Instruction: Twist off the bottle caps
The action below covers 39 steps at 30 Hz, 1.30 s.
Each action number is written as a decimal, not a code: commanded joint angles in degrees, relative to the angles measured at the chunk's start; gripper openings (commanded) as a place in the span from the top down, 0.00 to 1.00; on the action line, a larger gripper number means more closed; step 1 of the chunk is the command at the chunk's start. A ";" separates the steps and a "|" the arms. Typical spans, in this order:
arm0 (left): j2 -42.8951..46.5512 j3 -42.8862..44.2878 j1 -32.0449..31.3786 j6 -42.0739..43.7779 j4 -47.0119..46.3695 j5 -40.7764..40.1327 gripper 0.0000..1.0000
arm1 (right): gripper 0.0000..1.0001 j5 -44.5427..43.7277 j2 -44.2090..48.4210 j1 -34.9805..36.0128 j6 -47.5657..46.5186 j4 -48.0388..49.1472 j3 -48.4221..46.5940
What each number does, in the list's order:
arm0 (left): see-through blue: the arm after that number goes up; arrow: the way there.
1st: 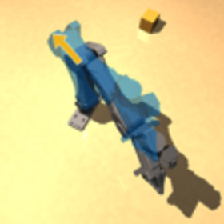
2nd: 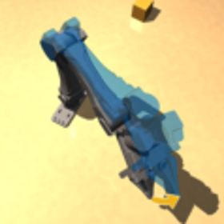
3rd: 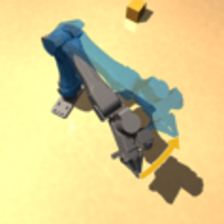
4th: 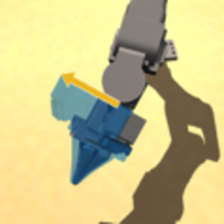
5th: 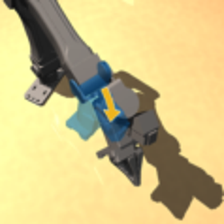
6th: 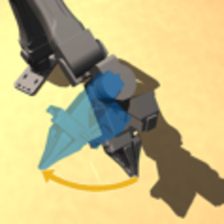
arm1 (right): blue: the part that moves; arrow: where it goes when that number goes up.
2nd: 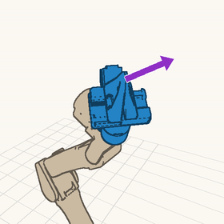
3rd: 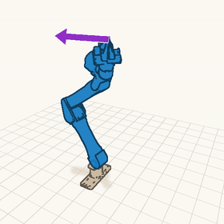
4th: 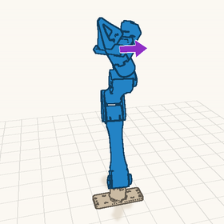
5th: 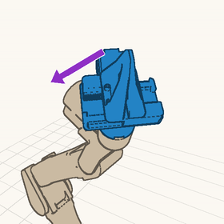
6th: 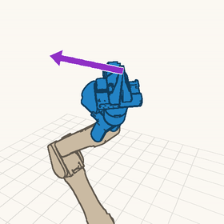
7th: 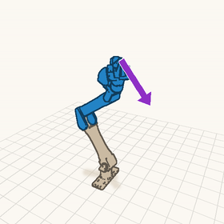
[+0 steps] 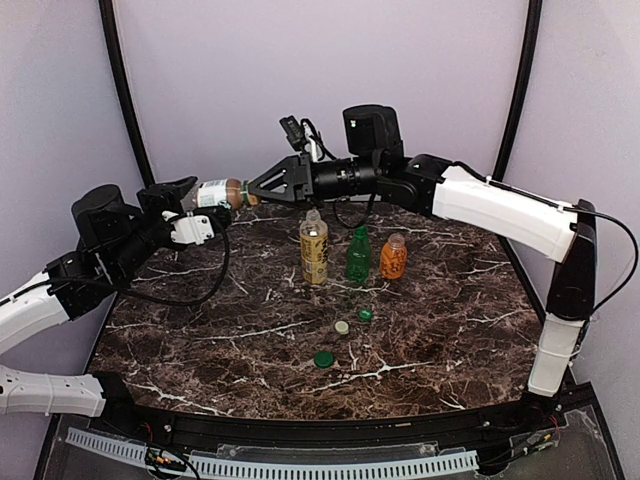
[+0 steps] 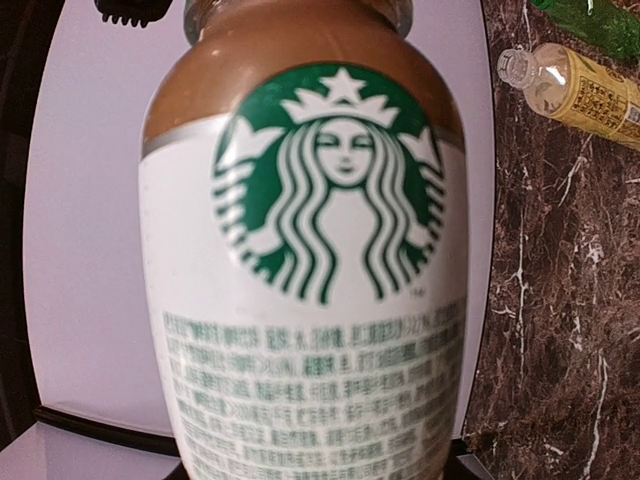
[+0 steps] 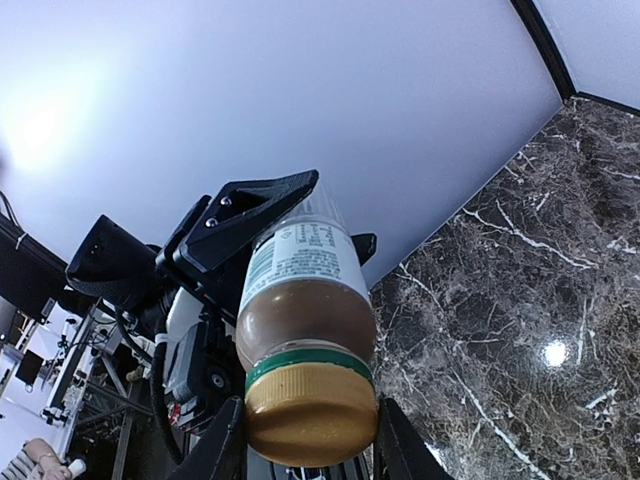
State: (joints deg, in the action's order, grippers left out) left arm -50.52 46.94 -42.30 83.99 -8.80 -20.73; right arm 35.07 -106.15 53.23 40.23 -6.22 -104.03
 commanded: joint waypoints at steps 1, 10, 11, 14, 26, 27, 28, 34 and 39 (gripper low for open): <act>-0.10 4.63 -0.92 -10.66 17.97 6.95 0.74 | 1.00 0.68 -0.28 2.39 -13.12 -4.38 -3.15; -2.90 14.27 -1.19 -32.65 42.95 26.63 0.78 | 1.00 -6.33 0.94 9.22 -45.13 -16.08 -3.23; -3.20 14.99 -1.20 -33.44 43.81 28.25 0.78 | 1.00 -7.24 1.06 9.78 -47.20 -16.67 -3.29; -3.62 16.36 -1.20 -36.79 46.11 32.85 0.79 | 1.00 -9.37 2.62 11.20 -54.70 -16.77 -1.47; -3.56 17.49 -1.18 -45.75 49.91 47.69 0.79 | 1.00 -16.08 8.33 18.47 -82.22 -12.18 8.60; -3.50 17.53 -1.17 -45.91 49.96 47.88 0.80 | 1.00 -16.79 8.51 18.56 -82.43 -11.89 8.97; -3.46 17.56 -1.14 -45.96 49.94 48.02 0.80 | 1.00 -17.25 8.68 18.57 -82.54 -11.77 9.08; -3.29 17.41 -1.12 -45.96 49.49 47.78 0.80 | 0.78 -20.29 9.05 19.05 -82.99 -10.34 9.85; -2.60 16.83 -1.05 -45.52 49.32 45.81 0.80 | 0.06 -22.46 10.96 19.14 -79.93 -7.29 11.40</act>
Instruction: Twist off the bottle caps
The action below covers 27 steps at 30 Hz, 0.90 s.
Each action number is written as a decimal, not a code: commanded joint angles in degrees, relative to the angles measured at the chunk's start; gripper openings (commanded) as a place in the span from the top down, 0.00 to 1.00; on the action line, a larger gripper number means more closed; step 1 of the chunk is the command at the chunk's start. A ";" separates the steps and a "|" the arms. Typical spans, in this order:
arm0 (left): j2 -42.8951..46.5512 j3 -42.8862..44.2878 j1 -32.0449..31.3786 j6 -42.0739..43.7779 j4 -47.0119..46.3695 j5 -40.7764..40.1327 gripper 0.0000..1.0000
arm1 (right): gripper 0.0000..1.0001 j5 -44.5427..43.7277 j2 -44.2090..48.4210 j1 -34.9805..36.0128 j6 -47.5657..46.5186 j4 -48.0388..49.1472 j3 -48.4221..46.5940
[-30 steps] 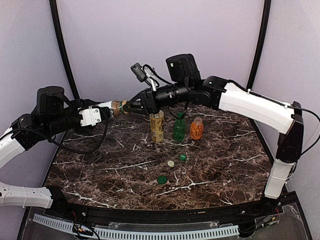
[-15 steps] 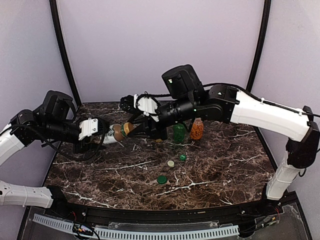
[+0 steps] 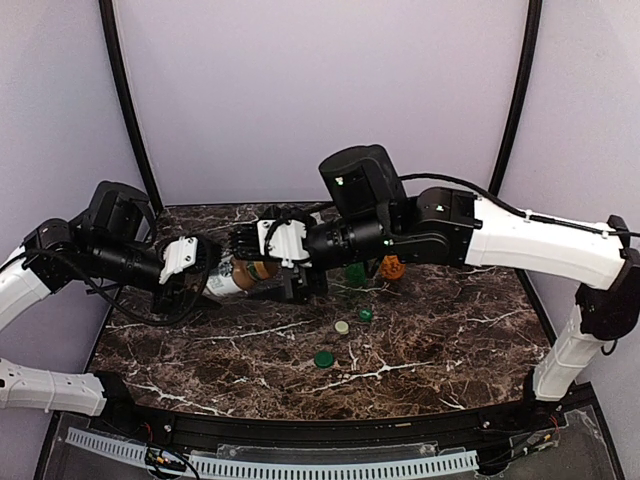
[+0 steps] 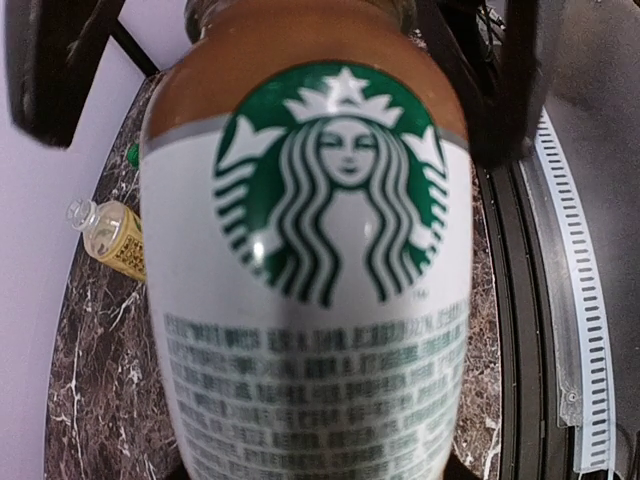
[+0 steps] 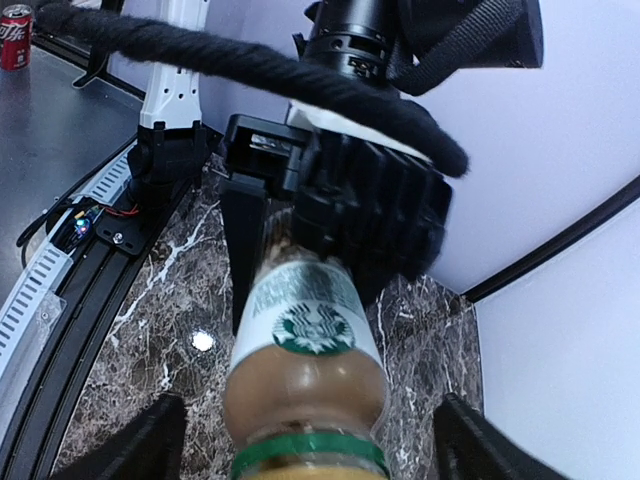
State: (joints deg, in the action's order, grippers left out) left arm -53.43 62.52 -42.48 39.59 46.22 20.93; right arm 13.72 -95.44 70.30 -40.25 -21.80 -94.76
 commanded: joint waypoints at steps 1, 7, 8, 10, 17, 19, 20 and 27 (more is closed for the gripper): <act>0.62 0.97 -0.70 -0.94 -5.85 3.69 0.81 | 0.02 -1.56 1.29 2.05 1.33 9.48 3.30; 2.52 -1.85 0.35 -0.41 -9.56 -2.07 0.81 | 0.02 -0.66 8.03 1.83 10.68 13.67 9.75; 2.67 -2.29 0.32 0.11 -10.51 -3.43 0.81 | 0.01 -0.82 9.01 1.70 13.00 14.52 10.59; 2.71 -2.97 0.36 1.00 -12.67 -6.26 0.81 | 0.01 -3.26 10.04 0.75 21.46 16.17 10.83; 2.63 -7.41 0.10 12.84 -32.58 -29.72 0.81 | 0.04 -0.87 5.66 -10.60 71.79 14.85 5.45; 2.89 -10.31 -0.03 19.28 -42.14 -37.46 0.81 | 0.06 1.60 3.62 -11.62 75.69 15.39 4.52; 3.11 -11.94 -0.21 21.17 -47.44 -38.34 0.81 | 0.06 1.46 2.59 -11.62 76.03 15.04 3.40; 3.25 -13.28 -0.77 26.39 -51.55 -40.40 0.81 | 0.06 7.45 -2.38 -12.06 75.12 18.92 -3.43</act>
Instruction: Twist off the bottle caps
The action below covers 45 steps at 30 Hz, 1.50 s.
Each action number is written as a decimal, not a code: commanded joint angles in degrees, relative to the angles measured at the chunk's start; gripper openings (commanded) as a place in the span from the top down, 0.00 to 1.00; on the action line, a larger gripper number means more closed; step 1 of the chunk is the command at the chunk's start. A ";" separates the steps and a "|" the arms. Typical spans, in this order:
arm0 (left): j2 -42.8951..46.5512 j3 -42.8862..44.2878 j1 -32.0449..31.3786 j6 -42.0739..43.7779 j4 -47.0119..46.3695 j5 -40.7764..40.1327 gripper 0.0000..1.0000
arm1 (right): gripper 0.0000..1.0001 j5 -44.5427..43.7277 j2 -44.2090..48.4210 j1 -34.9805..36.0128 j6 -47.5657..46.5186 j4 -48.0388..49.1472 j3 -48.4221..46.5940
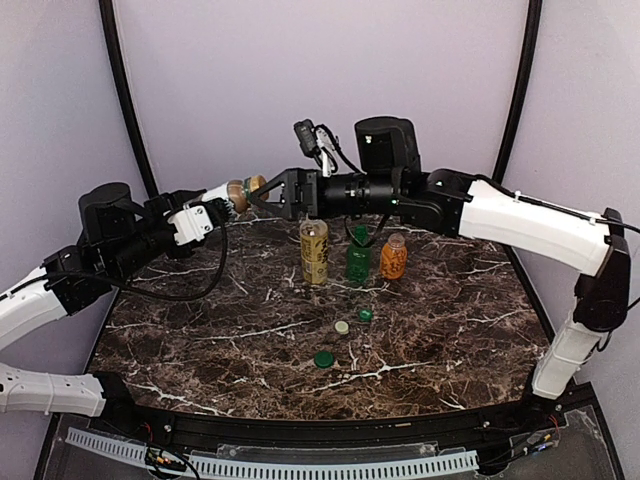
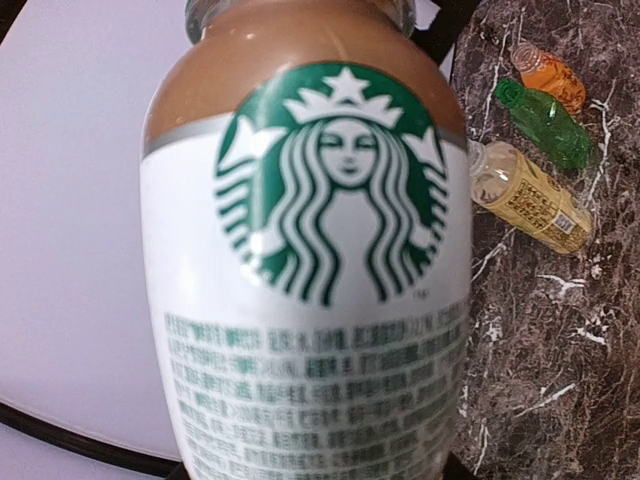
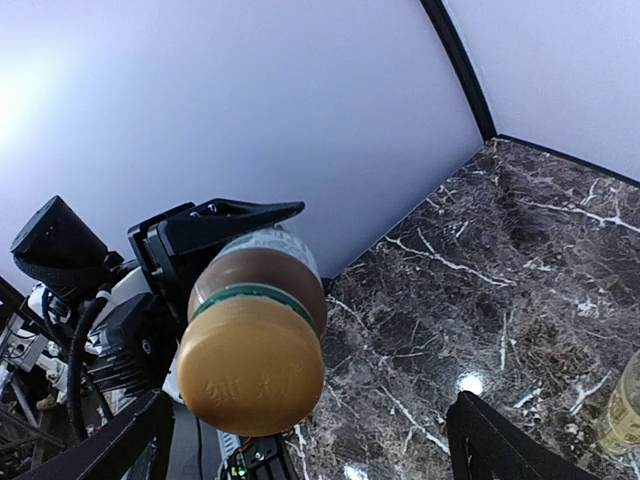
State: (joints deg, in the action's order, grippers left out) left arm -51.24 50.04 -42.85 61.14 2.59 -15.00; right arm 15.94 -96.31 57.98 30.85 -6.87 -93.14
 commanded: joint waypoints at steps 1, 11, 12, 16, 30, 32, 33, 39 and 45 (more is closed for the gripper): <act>1.06 -0.81 -0.41 4.90 -7.94 -4.44 0.81 | 0.07 5.53 -2.15 0.22 4.13 3.74 -5.99; 0.88 -0.98 -0.55 4.45 -7.78 -3.73 0.81 | 0.29 10.90 -6.15 -1.31 6.38 6.16 -8.29; 0.88 -0.99 -0.56 4.43 -7.73 -3.76 0.81 | 0.33 11.24 -6.46 -1.32 6.45 6.25 -8.49; 0.92 -1.12 -0.71 4.57 -7.49 -3.63 0.81 | 0.38 11.82 -6.79 -1.51 6.68 6.61 -8.18; 1.58 -1.62 -0.76 4.03 -6.37 -3.07 0.81 | 0.41 10.22 -5.06 -2.34 6.31 8.46 -5.99; 1.52 -1.61 -0.82 4.07 -6.37 -2.95 0.81 | 0.48 10.81 -5.34 -2.34 6.69 8.62 -5.83; 1.50 -1.64 -0.81 4.07 -6.37 -2.94 0.81 | 0.51 11.13 -5.45 -2.36 6.80 8.63 -5.82; 1.56 -1.42 -0.83 3.77 -6.02 -2.81 0.82 | 0.92 12.71 -5.55 -2.34 5.91 8.47 -5.60; 0.92 4.60 -0.81 -4.58 14.15 9.74 0.84 | 1.00 19.26 -5.19 -0.23 -13.32 2.47 -7.71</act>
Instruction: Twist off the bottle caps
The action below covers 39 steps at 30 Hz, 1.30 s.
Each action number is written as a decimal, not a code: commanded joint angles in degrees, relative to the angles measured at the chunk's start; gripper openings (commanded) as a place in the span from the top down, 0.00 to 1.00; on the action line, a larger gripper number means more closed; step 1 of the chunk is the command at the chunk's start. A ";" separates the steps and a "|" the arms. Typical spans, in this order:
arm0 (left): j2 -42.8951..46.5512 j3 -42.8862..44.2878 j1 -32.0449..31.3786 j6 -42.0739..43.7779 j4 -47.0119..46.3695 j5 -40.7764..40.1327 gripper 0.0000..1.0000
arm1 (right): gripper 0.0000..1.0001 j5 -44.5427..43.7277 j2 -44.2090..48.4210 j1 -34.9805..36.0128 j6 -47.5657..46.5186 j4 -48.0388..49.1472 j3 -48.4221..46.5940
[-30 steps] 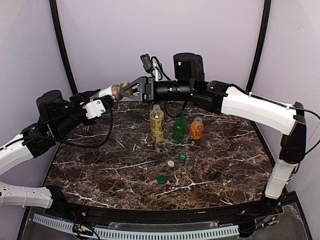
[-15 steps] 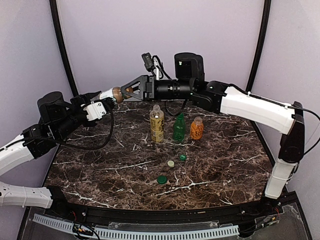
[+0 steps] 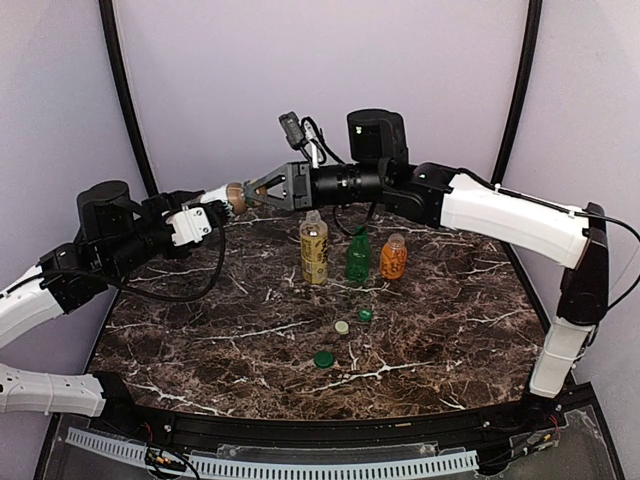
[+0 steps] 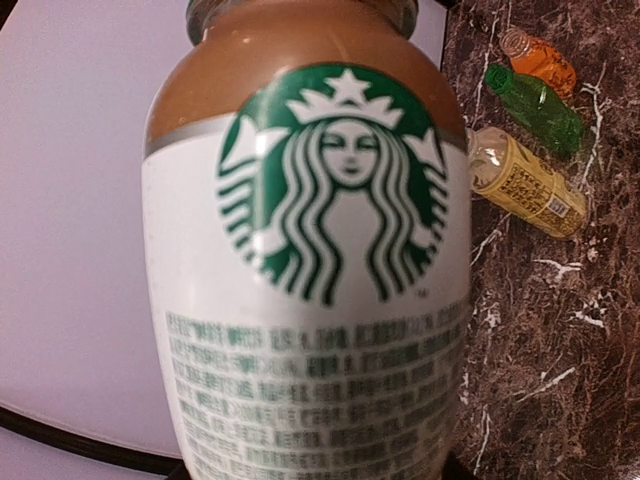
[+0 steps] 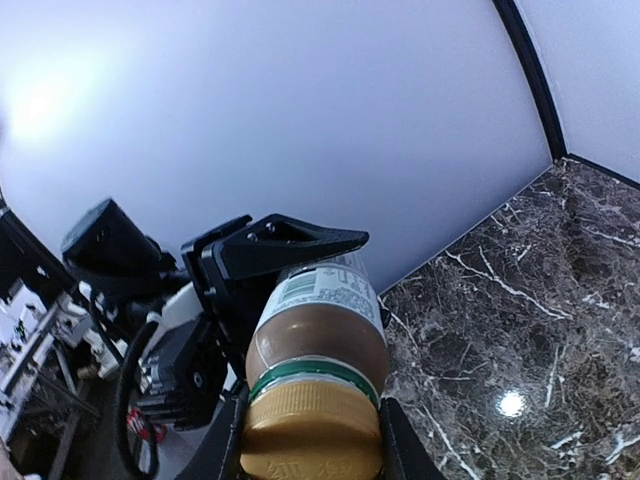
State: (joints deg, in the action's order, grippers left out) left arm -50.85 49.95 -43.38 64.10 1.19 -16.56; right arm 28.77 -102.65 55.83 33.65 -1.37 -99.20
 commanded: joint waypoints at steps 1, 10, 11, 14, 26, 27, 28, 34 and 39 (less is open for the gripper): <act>0.04 6.77 -0.25 -9.61 23.08 18.47 0.84 | 1.00 6.79 1.45 2.94 -21.22 -5.08 -2.04; -1.75 12.54 -0.31 -16.86 42.29 44.15 0.86 | 1.00 -1.86 5.27 13.93 -67.05 -18.20 1.34; -1.82 12.67 -0.31 -16.84 43.12 44.55 0.87 | 1.00 -4.03 5.72 14.89 -70.53 -18.51 2.07; -1.82 12.92 -0.26 -16.07 44.69 45.41 0.89 | 1.00 -10.89 7.20 17.22 -79.11 -18.47 4.34; -1.54 12.60 -0.31 -14.54 46.32 45.94 0.89 | 1.00 -30.81 9.33 21.68 -98.22 -14.52 8.81; -1.51 12.44 -0.31 -14.46 46.46 45.81 0.89 | 1.00 -31.11 9.97 21.74 -99.41 -13.64 9.69; -1.48 12.36 -0.31 -14.32 46.54 45.77 0.89 | 1.00 -31.54 10.58 21.78 -100.76 -12.20 10.82; -1.32 12.37 -0.31 -14.18 45.68 45.91 0.89 | 1.00 -31.02 11.52 21.99 -100.94 -8.57 13.25; -1.38 12.55 -0.30 -13.79 46.13 45.25 0.89 | 1.00 -30.74 12.46 22.03 -99.88 -6.83 14.21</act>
State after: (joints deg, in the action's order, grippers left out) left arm -52.27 61.82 -42.33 49.32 49.91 22.76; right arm -0.27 -90.59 77.58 -65.47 -16.40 -86.11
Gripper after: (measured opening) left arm 0.483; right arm 0.344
